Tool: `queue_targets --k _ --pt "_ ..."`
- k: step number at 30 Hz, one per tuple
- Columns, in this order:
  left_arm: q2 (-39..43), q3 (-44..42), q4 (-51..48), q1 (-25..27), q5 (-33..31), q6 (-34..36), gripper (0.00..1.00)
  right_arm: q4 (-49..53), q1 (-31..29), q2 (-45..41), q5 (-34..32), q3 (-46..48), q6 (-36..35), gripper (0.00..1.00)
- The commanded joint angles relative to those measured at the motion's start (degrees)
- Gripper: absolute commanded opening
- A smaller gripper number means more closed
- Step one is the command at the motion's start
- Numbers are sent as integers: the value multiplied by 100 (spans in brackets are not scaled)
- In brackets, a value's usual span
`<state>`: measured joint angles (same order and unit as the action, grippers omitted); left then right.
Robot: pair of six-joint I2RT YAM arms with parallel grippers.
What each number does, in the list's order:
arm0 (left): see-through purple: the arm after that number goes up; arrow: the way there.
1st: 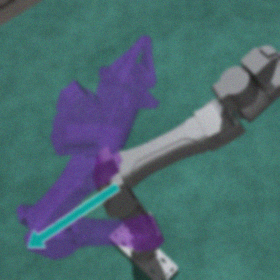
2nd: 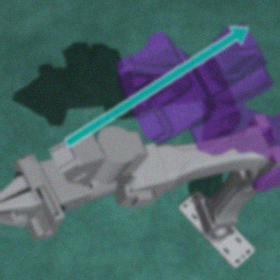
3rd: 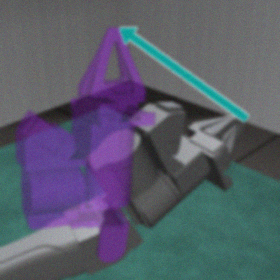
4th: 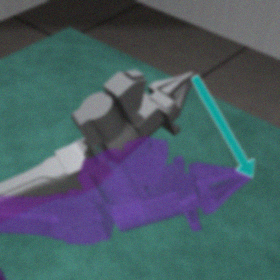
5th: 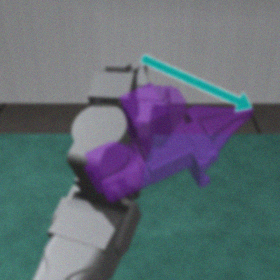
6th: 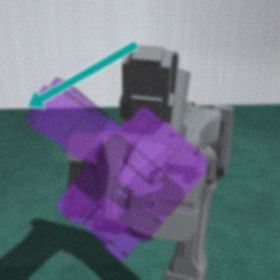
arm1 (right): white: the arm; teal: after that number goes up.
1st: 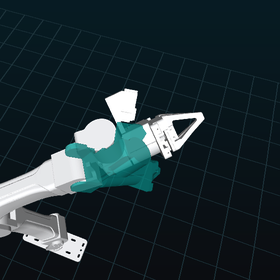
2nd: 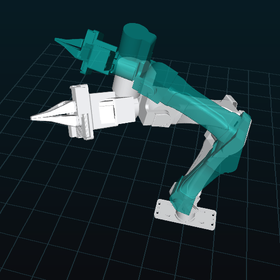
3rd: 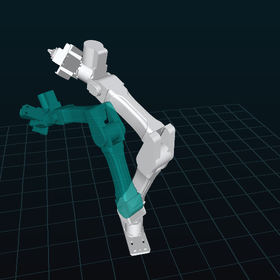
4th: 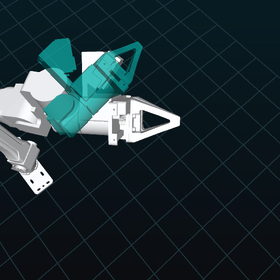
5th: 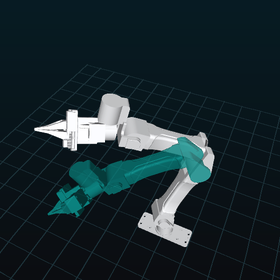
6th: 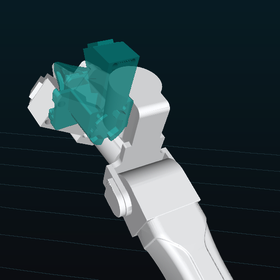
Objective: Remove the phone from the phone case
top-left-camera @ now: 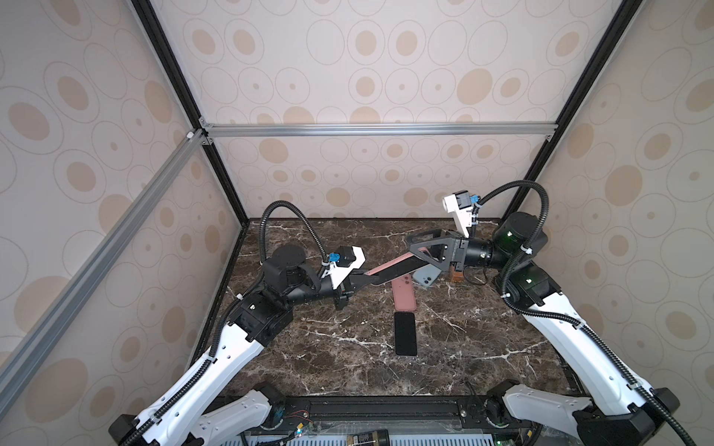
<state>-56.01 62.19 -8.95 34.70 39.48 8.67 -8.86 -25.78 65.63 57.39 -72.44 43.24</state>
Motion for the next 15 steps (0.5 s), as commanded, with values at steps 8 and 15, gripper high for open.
queue_targets --k 8,15 --pt "396 -287 1513 -59 109 -623 0 533 -83 -849 -623 120 -1591 87" --pt "564 -587 2050 -57 710 -1036 0 1308 -83 -1005 -257 -47 -2483 84"
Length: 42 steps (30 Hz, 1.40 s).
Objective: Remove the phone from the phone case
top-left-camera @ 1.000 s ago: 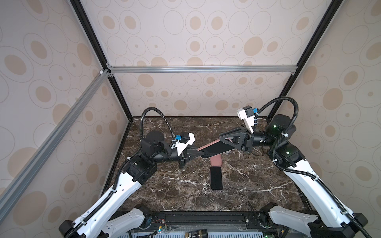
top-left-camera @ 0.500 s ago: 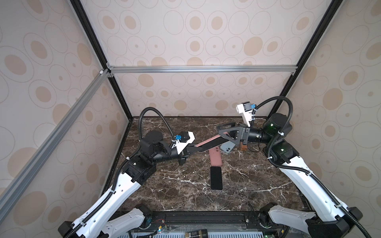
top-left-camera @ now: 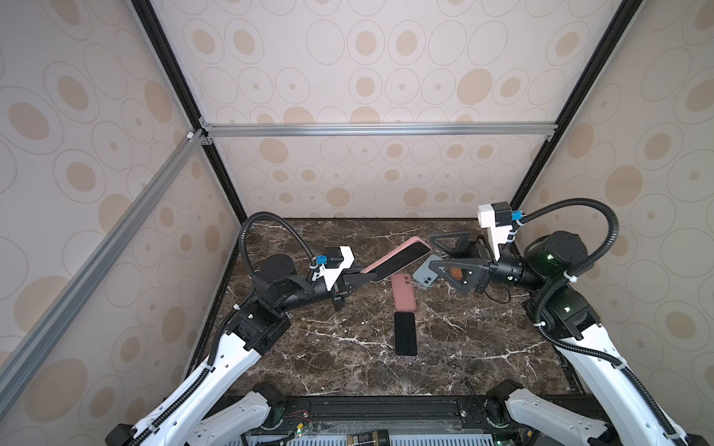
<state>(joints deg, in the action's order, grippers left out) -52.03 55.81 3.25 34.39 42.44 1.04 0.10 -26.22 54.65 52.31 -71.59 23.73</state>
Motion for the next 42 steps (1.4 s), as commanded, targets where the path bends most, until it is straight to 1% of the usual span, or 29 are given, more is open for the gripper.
queue_targets --k 1,6,12,14,17,22,32,39,42 --pt "150 47 864 -25 516 -305 0 440 -39 169 381 -197 -488 83" --pt "109 95 874 -29 736 -324 0 274 -46 414 645 -329 -190 82" --pt "49 118 871 -27 827 -310 0 -136 -103 583 625 -334 261 79" --pt "38 118 855 -28 829 -289 0 -454 -143 616 622 -276 501 78" --pt "29 114 858 -29 842 -272 0 -794 -214 667 630 -256 773 79" --pt "0 141 812 -29 859 -245 0 -662 -303 767 585 -377 783 81" --pt "0 167 766 -29 872 -196 0 -772 -344 895 456 -356 1127 72" --pt "4 166 747 -29 861 -150 0 -827 -349 924 363 -338 1332 72" --pt "3 180 730 -28 859 -119 0 -763 -347 950 276 -343 1399 70"
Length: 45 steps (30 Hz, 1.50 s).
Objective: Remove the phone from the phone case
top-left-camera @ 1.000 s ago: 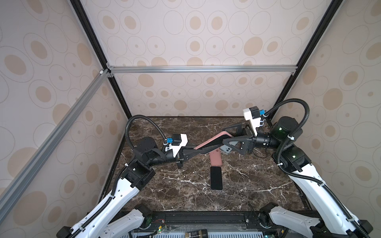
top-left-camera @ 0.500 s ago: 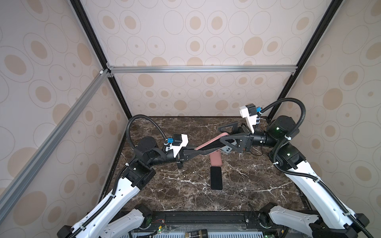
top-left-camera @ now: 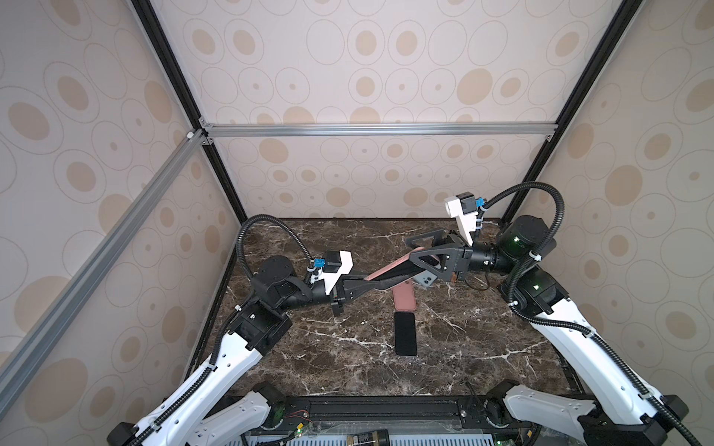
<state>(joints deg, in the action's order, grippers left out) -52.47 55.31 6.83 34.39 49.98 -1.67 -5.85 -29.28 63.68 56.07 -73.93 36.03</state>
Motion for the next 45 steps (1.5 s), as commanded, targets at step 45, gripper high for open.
queue_targets --k 45 --pt "-97 1067 -1352 -22 -883 1739 0 37 -35 205 -255 239 1744 59"
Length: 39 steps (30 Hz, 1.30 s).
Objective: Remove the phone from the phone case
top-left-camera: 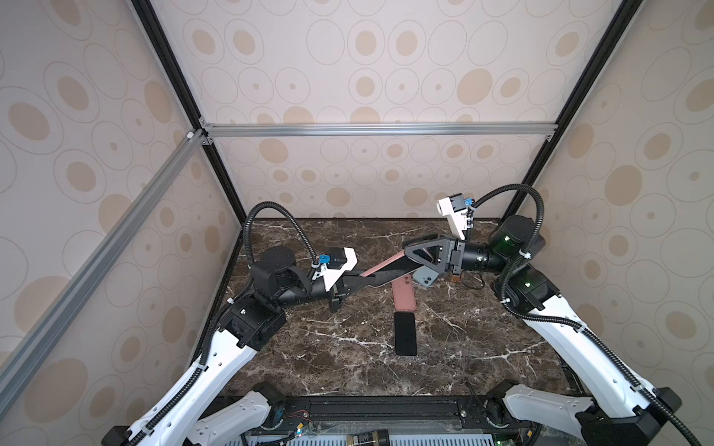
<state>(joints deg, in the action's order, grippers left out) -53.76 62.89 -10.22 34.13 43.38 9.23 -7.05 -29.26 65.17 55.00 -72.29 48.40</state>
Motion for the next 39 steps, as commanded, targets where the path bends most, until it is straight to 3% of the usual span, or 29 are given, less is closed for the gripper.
queue_targets --k 1,8,14,21,27,30,35,39 --pt "41 319 331 0 -255 665 0 166 -45 58 -148 75 514 59" --pt "82 312 310 1 -330 711 0 115 -43 79 -121 69 543 62" --pt "167 138 470 -1 -291 564 0 -462 -36 54 -168 -107 520 89" --pt "287 -237 994 -3 -258 5 0 -1075 -37 -275 -789 -124 -100 100" --pt "308 -510 1977 -2 -344 -1540 0 -679 -44 -1081 -1985 594 -1363 100" --pt "267 -667 2580 -3 -330 -2524 0 -544 -44 -1365 -2220 873 -1853 100" --pt "230 -895 3767 -2 -328 -3882 0 -412 -37 -1395 -1703 989 -2257 99" --pt "170 -1066 4757 -3 -388 -4846 0 -807 -63 -1151 -945 1024 -2298 91"
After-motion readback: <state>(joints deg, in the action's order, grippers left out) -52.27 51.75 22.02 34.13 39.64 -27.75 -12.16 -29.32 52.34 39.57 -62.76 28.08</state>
